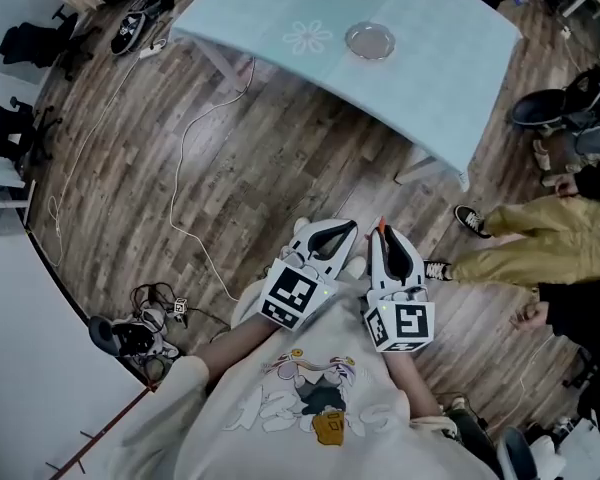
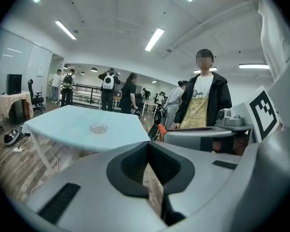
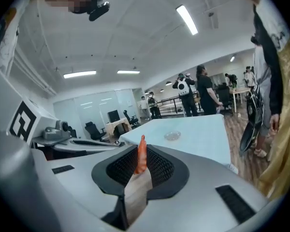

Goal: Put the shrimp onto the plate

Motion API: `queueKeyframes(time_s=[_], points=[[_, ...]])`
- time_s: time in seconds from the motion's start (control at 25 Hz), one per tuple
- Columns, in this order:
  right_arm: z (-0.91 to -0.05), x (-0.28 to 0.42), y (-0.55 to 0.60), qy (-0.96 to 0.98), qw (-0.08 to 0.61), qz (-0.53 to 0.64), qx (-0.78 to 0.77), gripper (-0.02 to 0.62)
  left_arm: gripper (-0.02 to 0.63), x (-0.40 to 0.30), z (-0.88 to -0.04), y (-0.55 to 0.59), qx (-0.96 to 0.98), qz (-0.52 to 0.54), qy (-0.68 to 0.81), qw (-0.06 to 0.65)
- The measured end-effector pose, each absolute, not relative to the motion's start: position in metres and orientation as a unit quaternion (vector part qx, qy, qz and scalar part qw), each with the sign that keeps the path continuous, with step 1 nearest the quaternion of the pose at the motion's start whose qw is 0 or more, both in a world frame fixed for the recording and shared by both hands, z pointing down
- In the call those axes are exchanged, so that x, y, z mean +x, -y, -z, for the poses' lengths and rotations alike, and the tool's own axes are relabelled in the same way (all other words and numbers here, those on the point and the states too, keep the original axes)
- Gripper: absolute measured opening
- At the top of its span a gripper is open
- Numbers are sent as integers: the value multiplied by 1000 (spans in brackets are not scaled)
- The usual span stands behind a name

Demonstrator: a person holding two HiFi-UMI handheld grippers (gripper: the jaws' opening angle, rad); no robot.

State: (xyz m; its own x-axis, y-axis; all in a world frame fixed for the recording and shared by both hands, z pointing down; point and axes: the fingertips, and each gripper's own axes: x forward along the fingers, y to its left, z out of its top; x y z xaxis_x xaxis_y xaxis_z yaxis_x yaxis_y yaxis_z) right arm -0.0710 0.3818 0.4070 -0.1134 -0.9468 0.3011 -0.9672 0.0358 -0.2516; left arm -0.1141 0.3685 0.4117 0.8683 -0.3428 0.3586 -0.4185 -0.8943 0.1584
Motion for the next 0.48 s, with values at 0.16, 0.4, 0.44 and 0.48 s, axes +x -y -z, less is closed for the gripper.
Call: queueKeyframes(time_s=[0.16, 0.4, 0.44, 0.48], points=[[-403, -93, -352, 709, 39, -183, 680, 75, 3, -143, -398, -328, 964, -145, 206, 86], [-405, -146, -310, 704, 50, -190, 682, 75, 3, -191, -401, -288, 964, -135, 192, 122], [-408, -154, -304, 705, 50, -191, 681, 75, 3, -198, -403, -282, 964, -133, 192, 124], [-411, -160, -297, 705, 48, -192, 681, 75, 3, -204, -406, -275, 964, -133, 192, 126]])
